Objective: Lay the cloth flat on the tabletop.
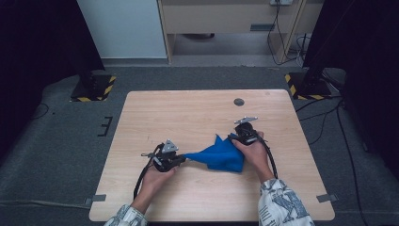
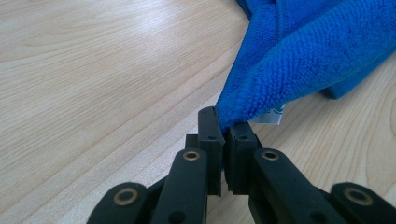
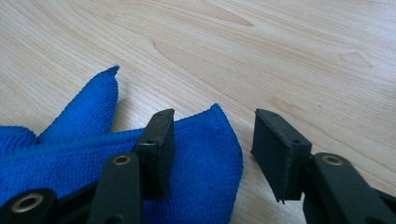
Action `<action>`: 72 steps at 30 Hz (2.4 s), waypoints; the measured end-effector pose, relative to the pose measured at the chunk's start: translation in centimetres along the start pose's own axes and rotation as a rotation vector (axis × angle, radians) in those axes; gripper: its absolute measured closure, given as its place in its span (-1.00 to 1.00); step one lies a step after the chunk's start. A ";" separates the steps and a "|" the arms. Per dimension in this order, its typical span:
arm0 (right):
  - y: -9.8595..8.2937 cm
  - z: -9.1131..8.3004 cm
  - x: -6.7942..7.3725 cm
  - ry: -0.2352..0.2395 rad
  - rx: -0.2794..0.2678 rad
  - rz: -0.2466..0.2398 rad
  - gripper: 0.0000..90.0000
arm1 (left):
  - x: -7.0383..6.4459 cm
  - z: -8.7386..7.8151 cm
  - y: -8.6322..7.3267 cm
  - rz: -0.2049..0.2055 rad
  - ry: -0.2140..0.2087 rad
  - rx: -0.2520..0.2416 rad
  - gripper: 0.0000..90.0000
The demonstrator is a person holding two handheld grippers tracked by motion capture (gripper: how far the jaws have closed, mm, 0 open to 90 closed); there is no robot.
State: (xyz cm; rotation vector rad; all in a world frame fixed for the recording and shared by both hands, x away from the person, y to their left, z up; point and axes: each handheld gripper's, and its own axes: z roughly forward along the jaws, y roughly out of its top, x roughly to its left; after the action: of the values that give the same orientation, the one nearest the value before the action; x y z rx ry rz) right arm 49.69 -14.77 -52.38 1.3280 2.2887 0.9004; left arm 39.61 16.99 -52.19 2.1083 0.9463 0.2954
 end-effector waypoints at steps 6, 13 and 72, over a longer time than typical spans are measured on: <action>0.1 0.3 0.2 0.011 0.008 -0.013 0.17 | 0.0 0.0 0.0 -0.001 -0.001 -0.001 0.93; 0.1 0.0 0.5 0.053 0.019 -0.055 0.75 | 0.1 -0.1 0.0 -0.004 0.001 -0.003 0.93; 2.9 -13.4 -2.6 0.090 -0.343 -0.006 0.96 | 1.6 -4.7 6.0 -0.004 -0.022 -0.121 0.92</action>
State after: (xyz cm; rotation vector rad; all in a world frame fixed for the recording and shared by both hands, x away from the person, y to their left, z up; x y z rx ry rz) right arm 45.17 -20.68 -40.59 1.1501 2.0777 1.3039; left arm 41.60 18.41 -44.79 1.9955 0.8976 0.3181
